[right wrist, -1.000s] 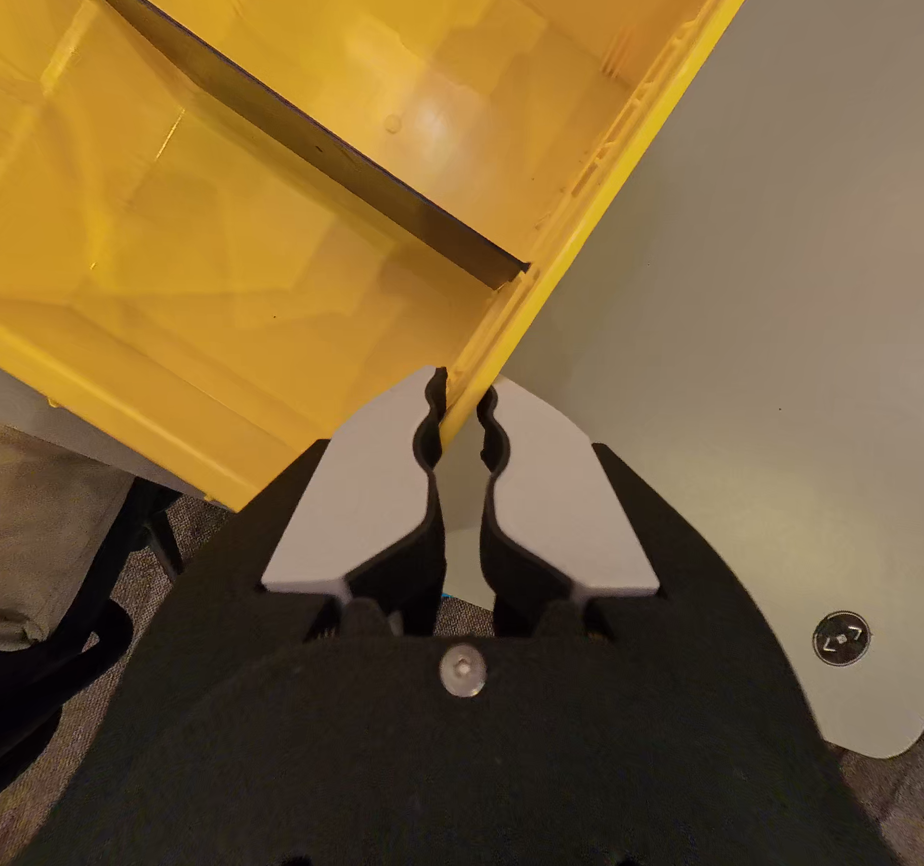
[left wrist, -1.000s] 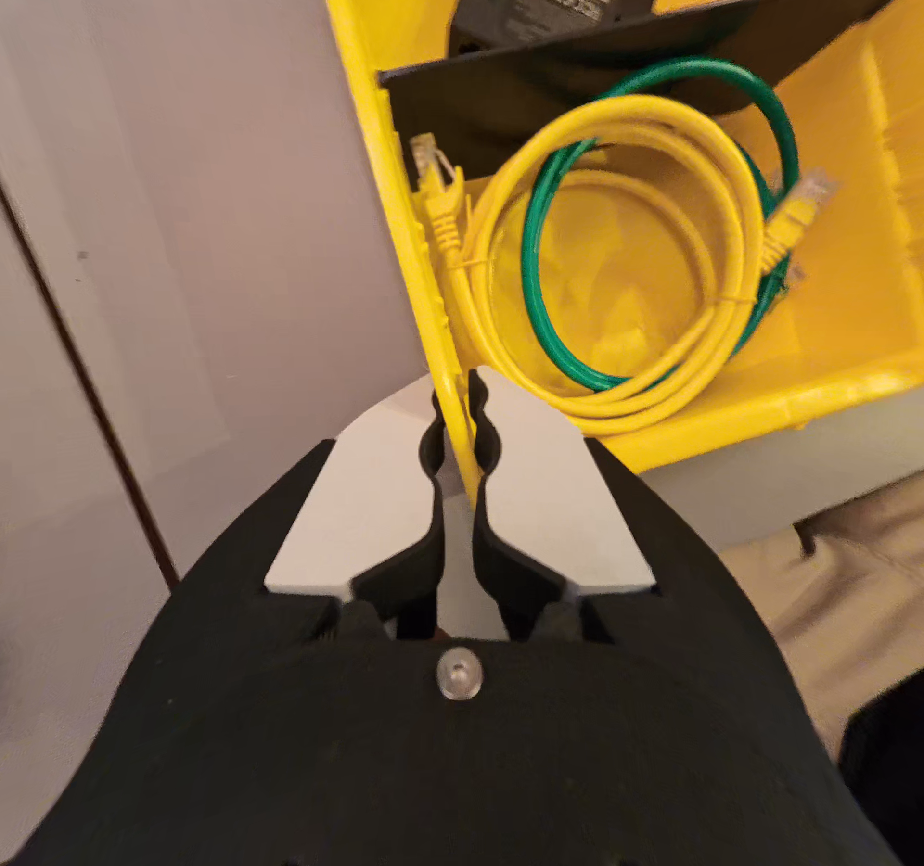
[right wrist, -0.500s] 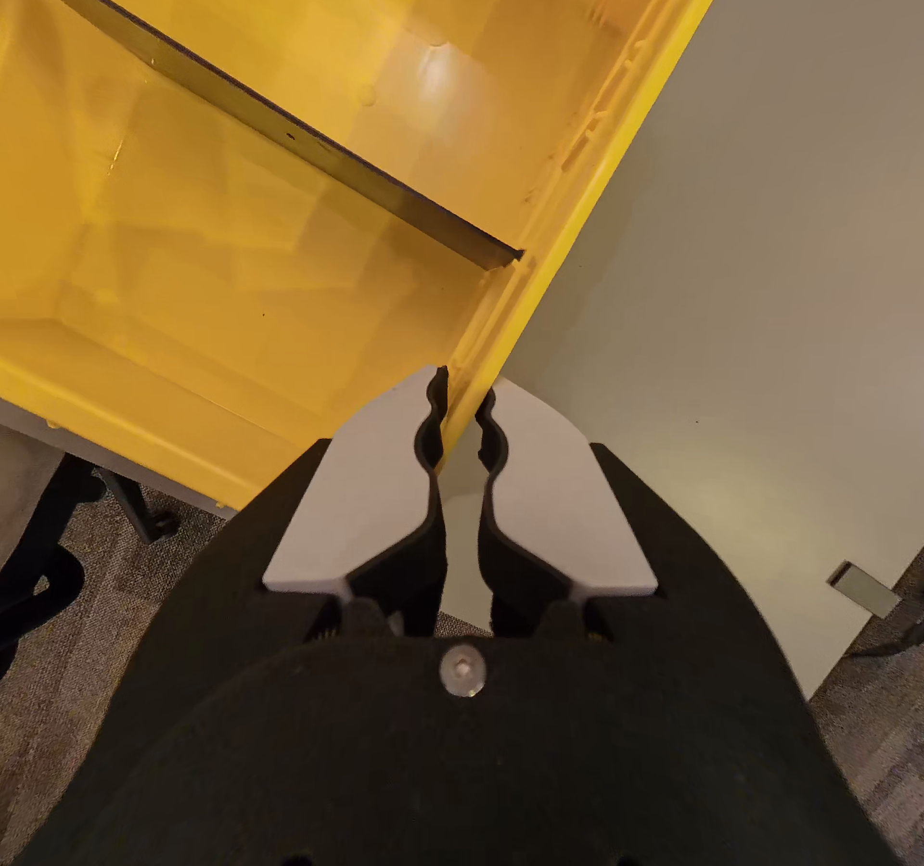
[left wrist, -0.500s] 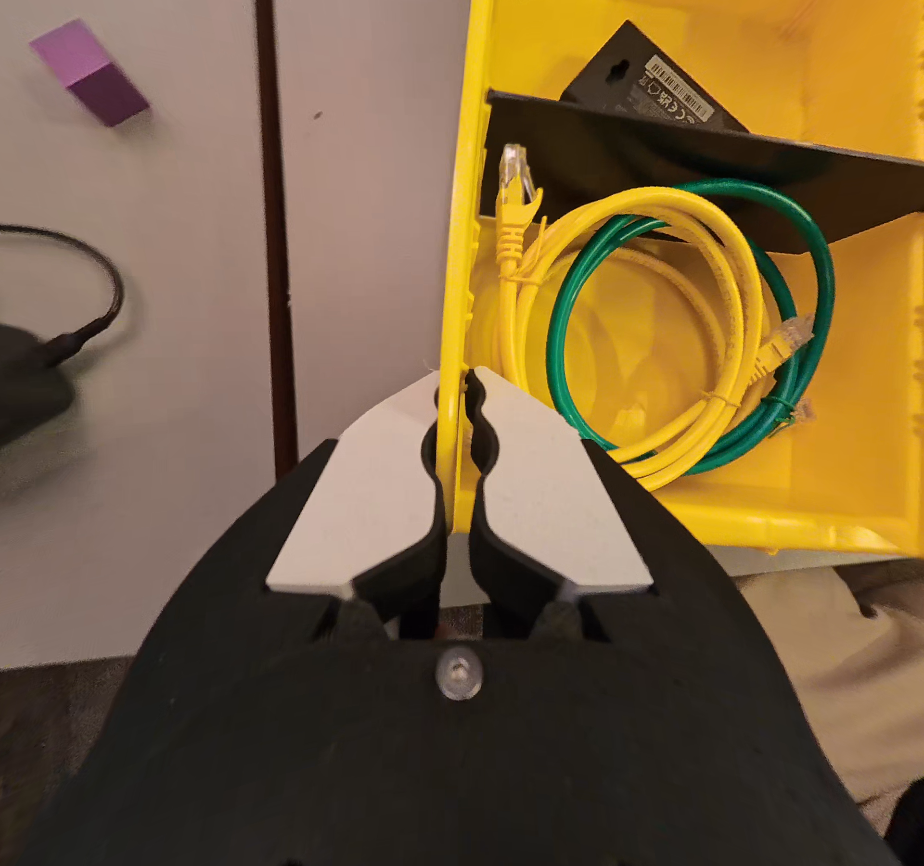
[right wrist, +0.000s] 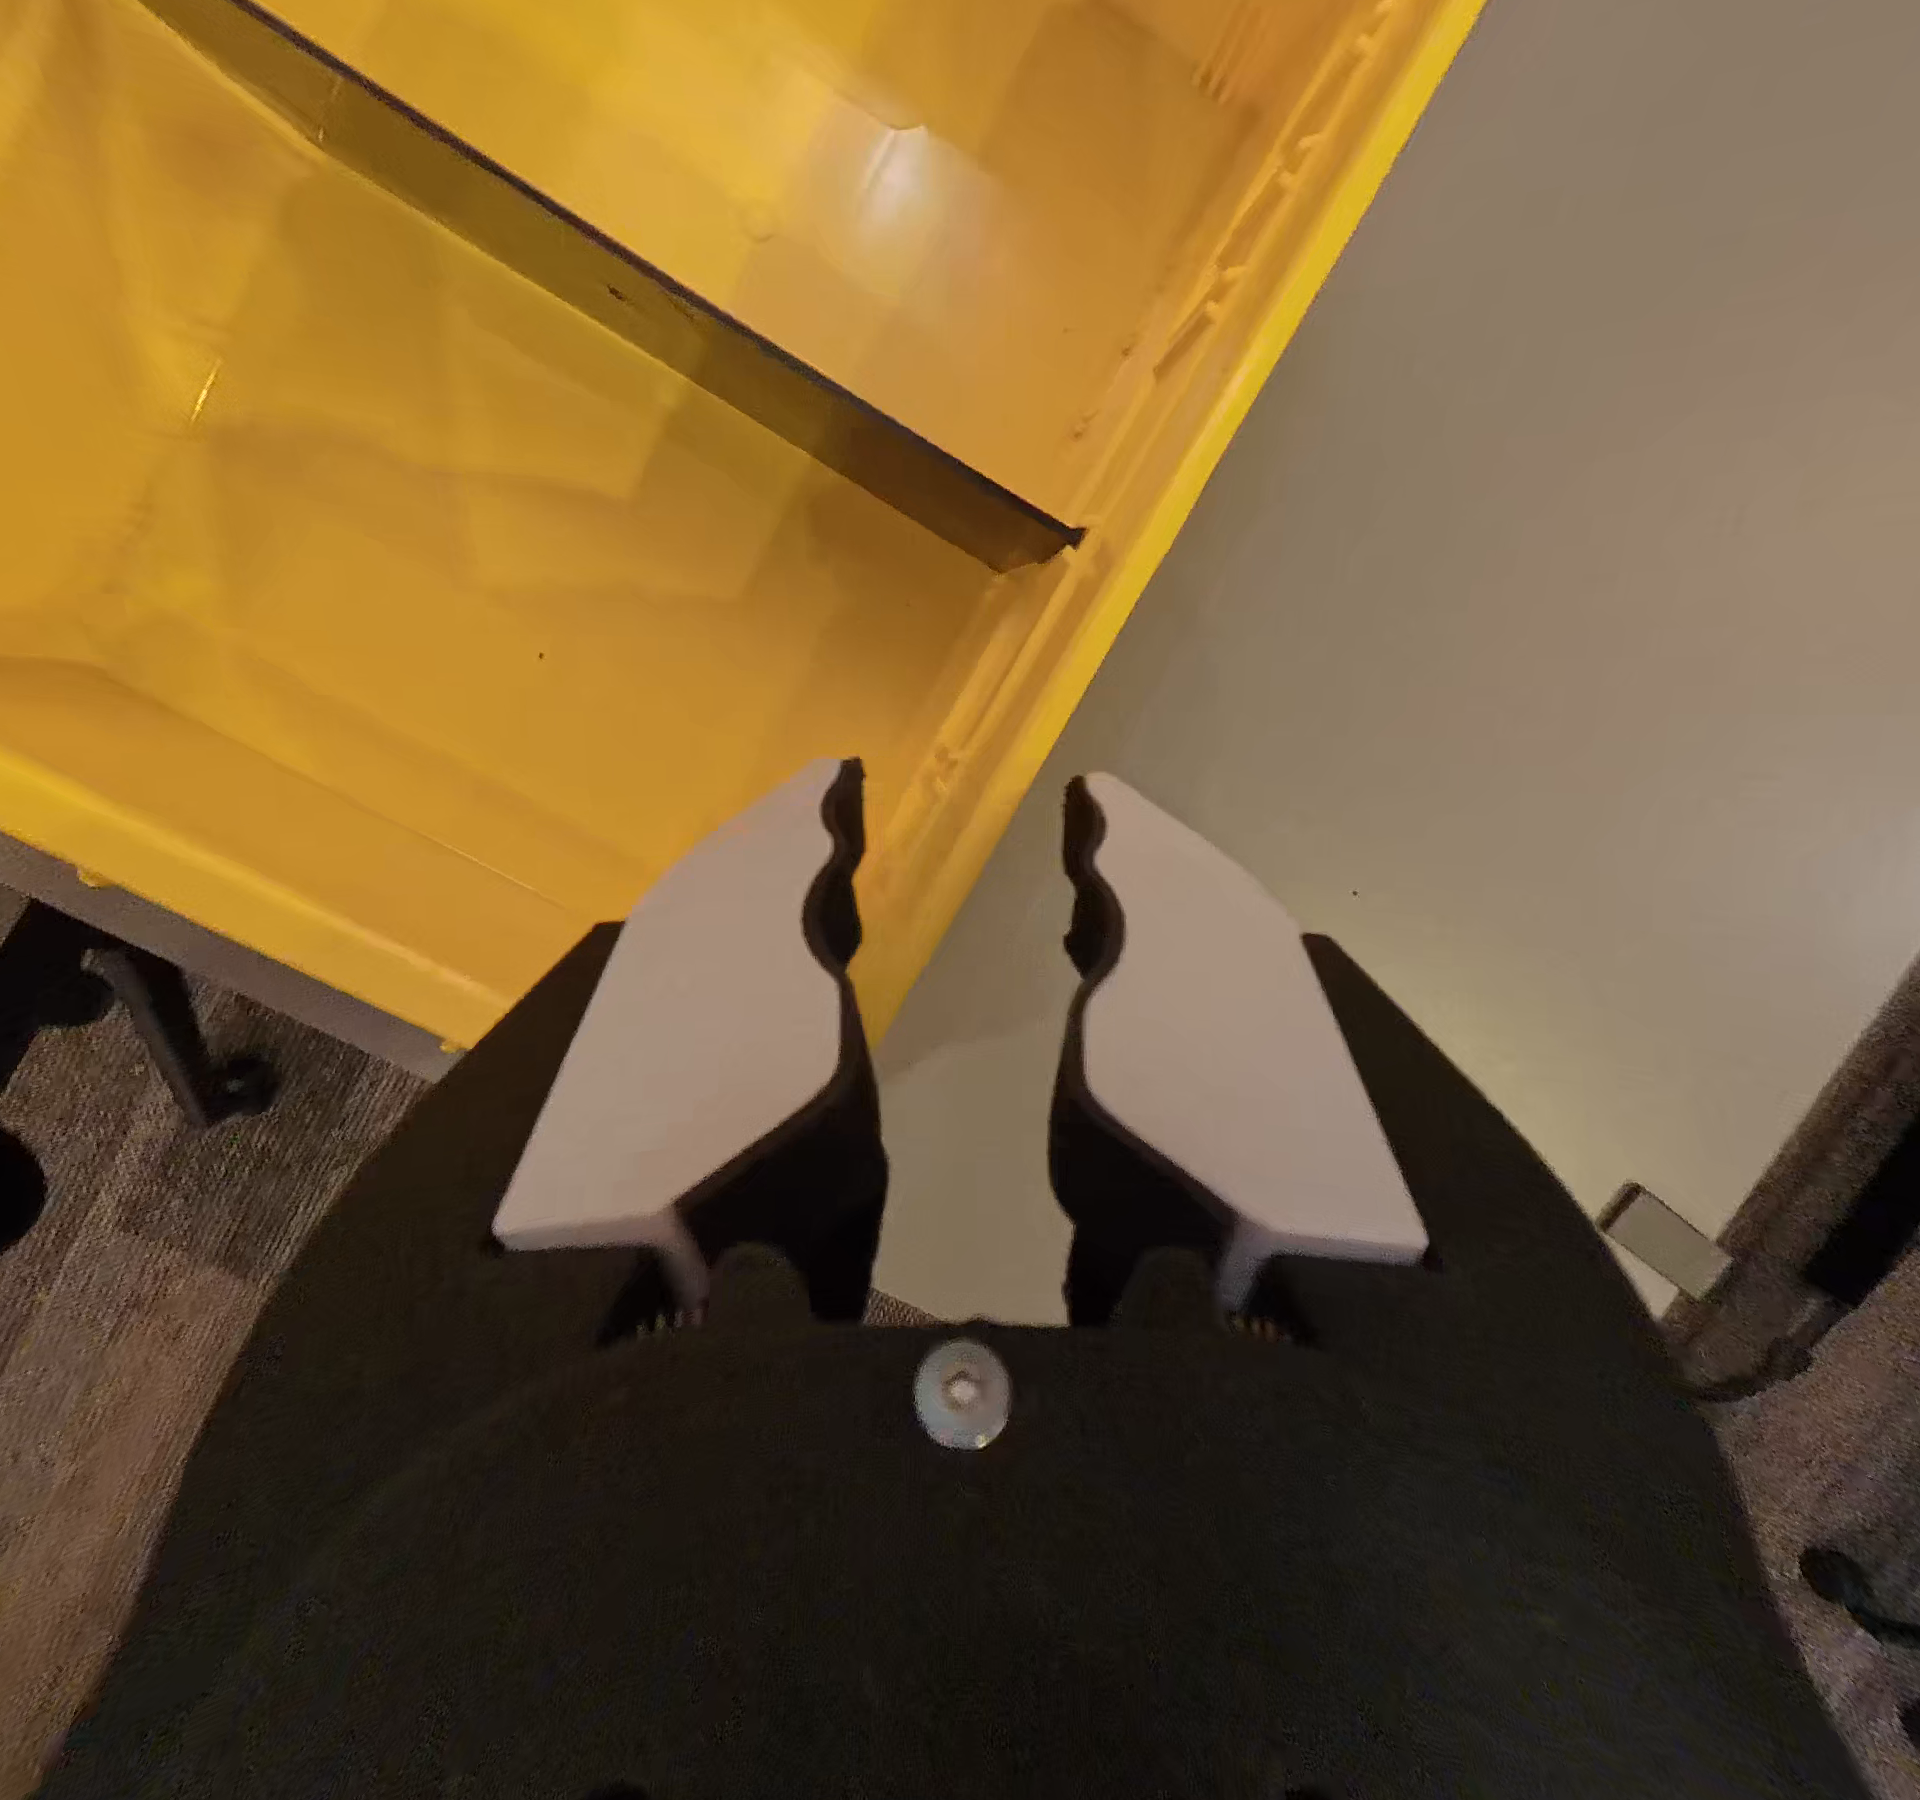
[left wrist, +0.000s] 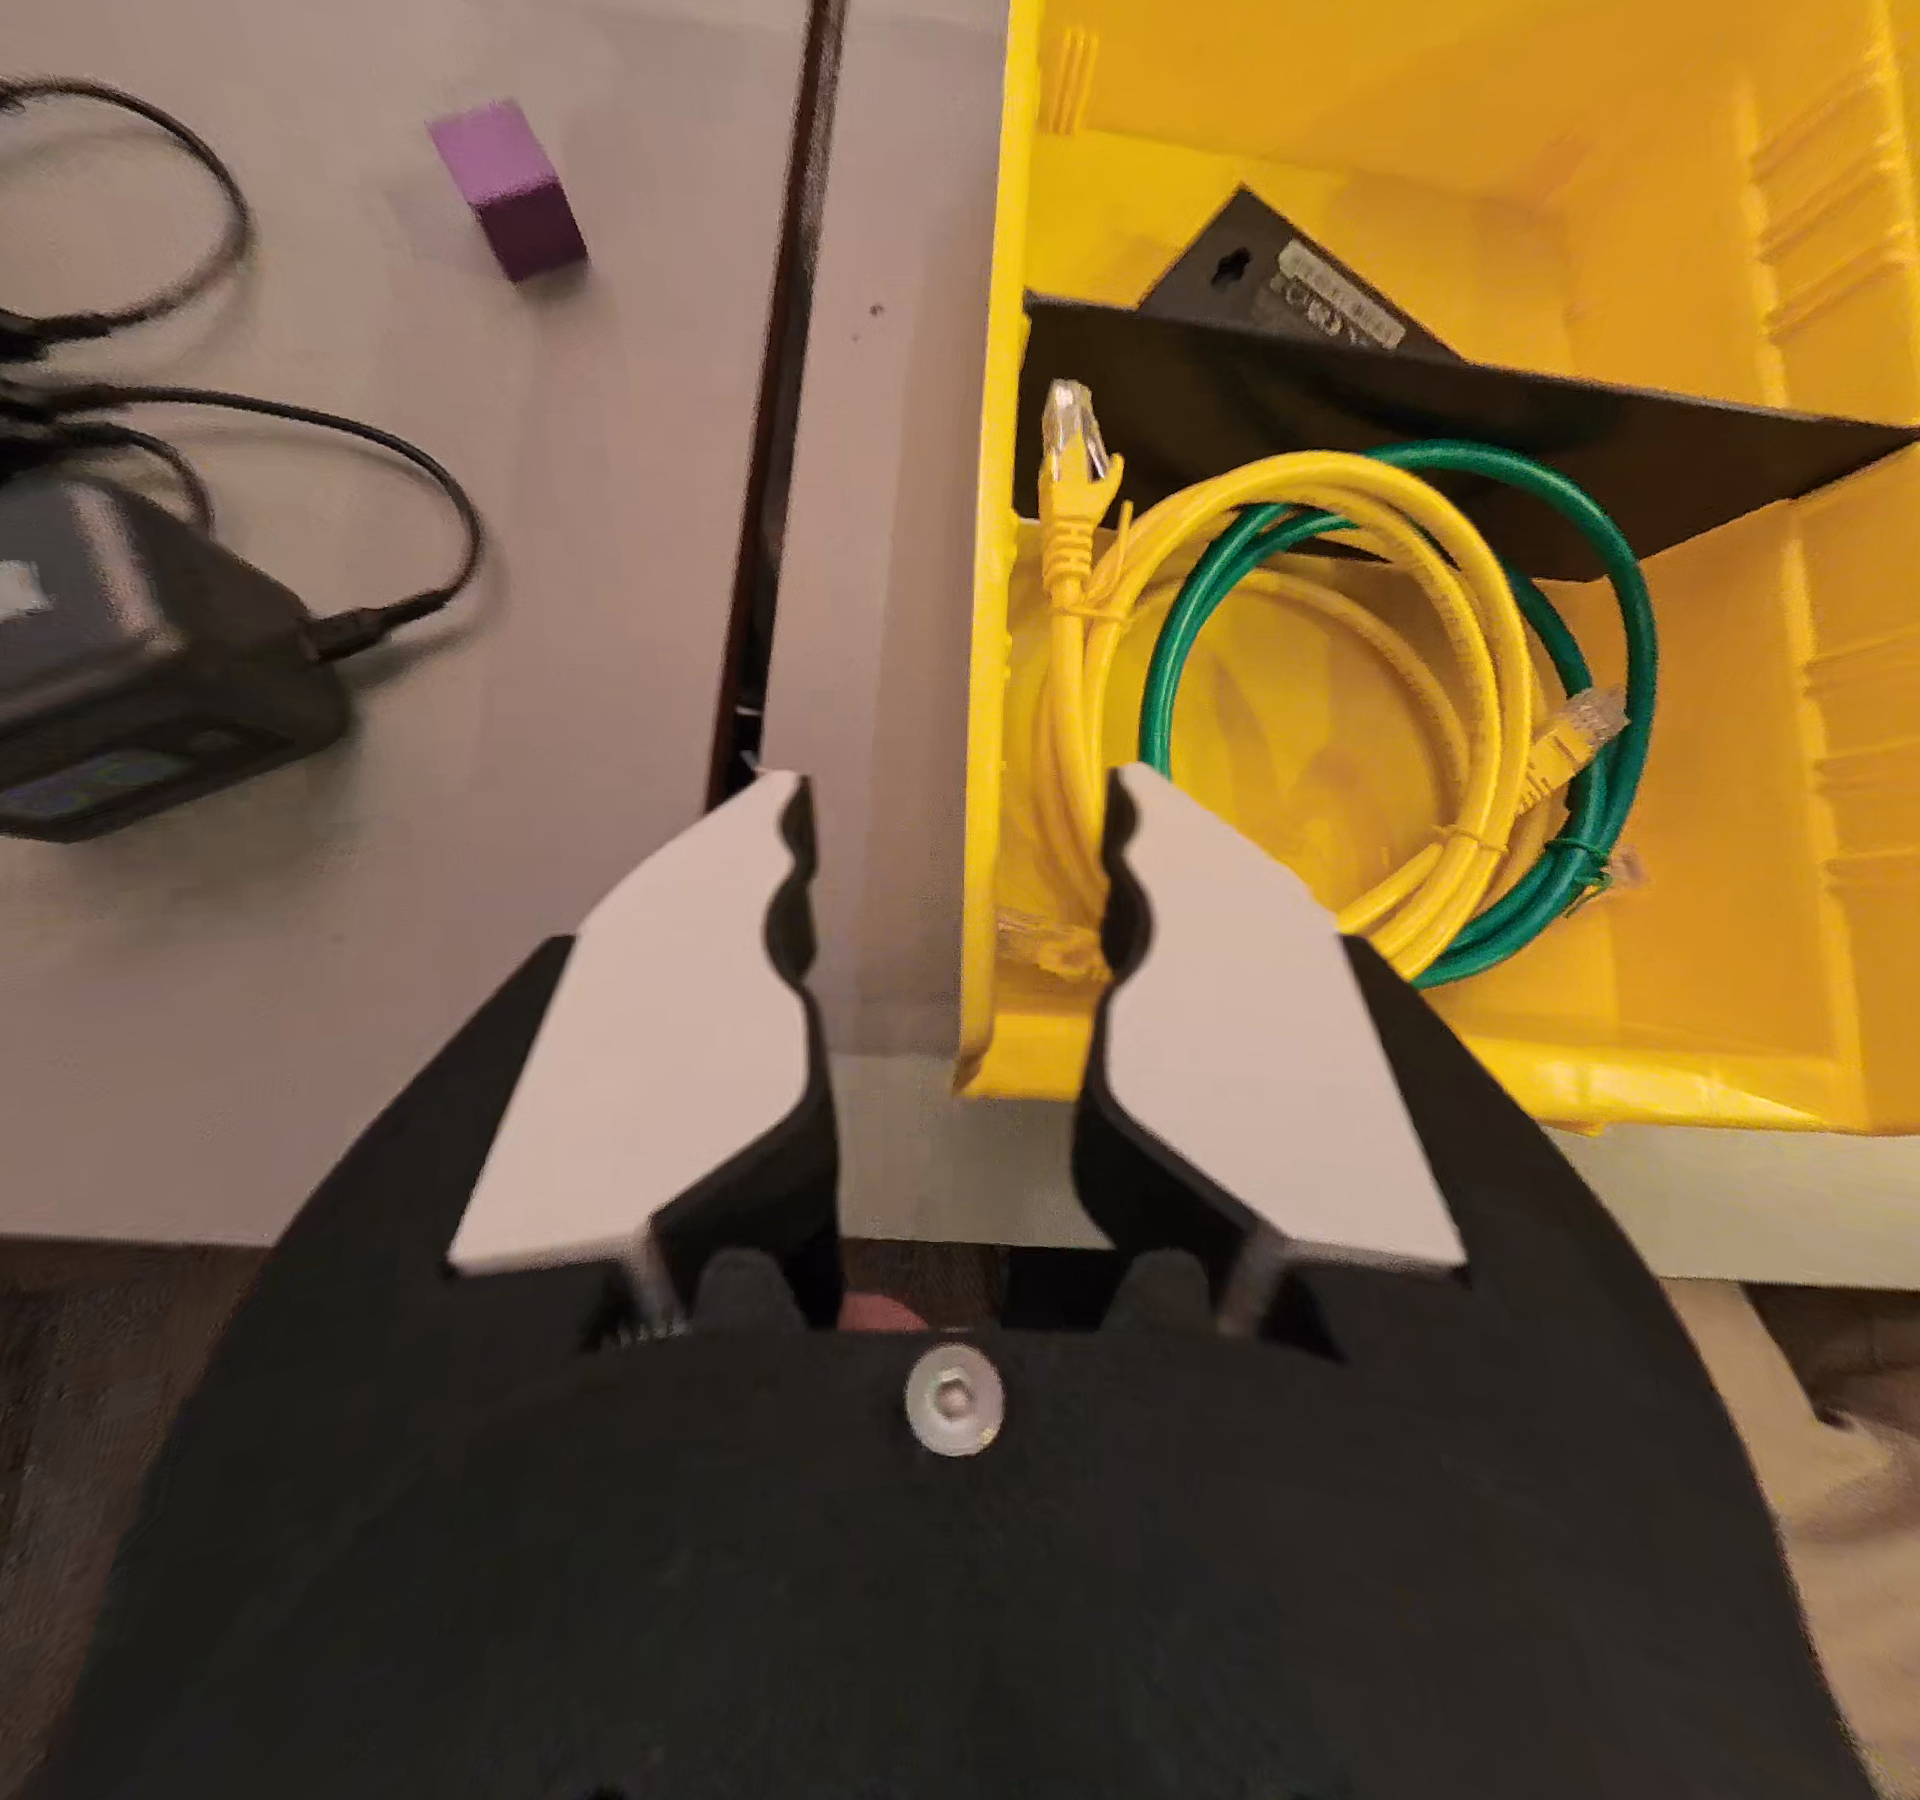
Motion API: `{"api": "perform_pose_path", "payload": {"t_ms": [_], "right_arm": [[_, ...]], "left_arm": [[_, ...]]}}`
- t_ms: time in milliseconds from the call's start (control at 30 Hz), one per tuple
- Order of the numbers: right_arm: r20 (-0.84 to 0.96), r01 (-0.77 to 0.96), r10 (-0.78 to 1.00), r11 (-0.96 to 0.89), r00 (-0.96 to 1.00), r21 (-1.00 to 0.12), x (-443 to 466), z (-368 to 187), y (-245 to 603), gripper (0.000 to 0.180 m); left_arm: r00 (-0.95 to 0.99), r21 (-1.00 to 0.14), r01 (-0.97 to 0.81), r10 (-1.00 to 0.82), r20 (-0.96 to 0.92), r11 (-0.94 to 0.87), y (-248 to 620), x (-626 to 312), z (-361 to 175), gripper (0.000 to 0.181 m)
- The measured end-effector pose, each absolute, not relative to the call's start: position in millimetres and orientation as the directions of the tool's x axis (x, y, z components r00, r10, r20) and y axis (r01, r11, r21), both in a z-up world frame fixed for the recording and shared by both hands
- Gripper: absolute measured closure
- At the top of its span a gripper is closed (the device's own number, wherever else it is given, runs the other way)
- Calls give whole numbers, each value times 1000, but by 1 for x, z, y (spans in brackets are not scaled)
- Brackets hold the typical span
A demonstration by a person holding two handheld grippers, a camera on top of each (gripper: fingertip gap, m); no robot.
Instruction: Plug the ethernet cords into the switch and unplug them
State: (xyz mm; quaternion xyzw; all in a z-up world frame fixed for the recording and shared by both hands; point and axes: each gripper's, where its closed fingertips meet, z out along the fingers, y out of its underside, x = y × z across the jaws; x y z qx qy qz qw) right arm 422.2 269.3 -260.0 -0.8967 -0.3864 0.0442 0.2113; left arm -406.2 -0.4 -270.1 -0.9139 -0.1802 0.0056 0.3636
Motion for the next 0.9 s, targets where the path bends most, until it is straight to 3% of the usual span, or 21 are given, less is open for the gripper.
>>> {"api": "perform_pose_path", "payload": {"t_ms": [67,133,300,433,633,900], "right_arm": [[160,670,680,-602,715,-434,427,-250,272,133],[242,665,636,-594,733,-453,432,-235,273,129],[325,700,650,-471,687,-537,385,-193,259,135],[323,705,698,-363,639,-609,331,-170,242,136],[345,751,767,-256,541,-609,278,-167,218,136],[360,762,786,-207,503,-613,263,-161,212,136]], "left_arm": [[943,-729,247,331,30,-638,-1,-412,-248,114],[962,-779,90,256,-92,-621,12,-405,-218,109],[978,-690,-172,-39,-205,-703,83,-356,-192,80],[957,-504,-289,-245,-153,-814,141,-335,-223,79],[943,-74,-332,-328,-59,-940,163,-354,-298,62],[953,87,-301,-303,-12,-950,172,-363,-326,60]]}}
